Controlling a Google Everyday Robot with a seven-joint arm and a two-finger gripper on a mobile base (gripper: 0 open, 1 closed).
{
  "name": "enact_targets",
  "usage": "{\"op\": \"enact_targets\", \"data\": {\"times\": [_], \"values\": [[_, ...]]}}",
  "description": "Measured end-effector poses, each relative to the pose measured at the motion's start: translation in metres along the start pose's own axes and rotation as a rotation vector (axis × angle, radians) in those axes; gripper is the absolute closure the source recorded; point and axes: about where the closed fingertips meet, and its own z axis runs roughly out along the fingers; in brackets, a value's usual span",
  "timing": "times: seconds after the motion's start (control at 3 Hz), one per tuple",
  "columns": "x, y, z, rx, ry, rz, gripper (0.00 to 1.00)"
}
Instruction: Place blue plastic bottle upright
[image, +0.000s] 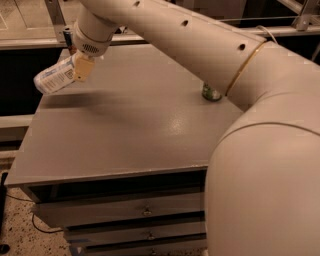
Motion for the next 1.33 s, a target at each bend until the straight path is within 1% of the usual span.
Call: {"op": "enact_targets", "data": {"times": [0.33, 0.67, 1.0, 1.33], "values": [[0.029, -0.001, -0.073, 0.023, 0.154, -0.100, 1.00], [0.029, -0.001, -0.072, 0.023, 0.152, -0.099, 1.00], [0.029, -0.015, -0.084, 0.028, 0.155, -0.125, 1.00], [0.041, -0.051, -0.121, 0.058, 0.188, -0.164, 1.00]]}}
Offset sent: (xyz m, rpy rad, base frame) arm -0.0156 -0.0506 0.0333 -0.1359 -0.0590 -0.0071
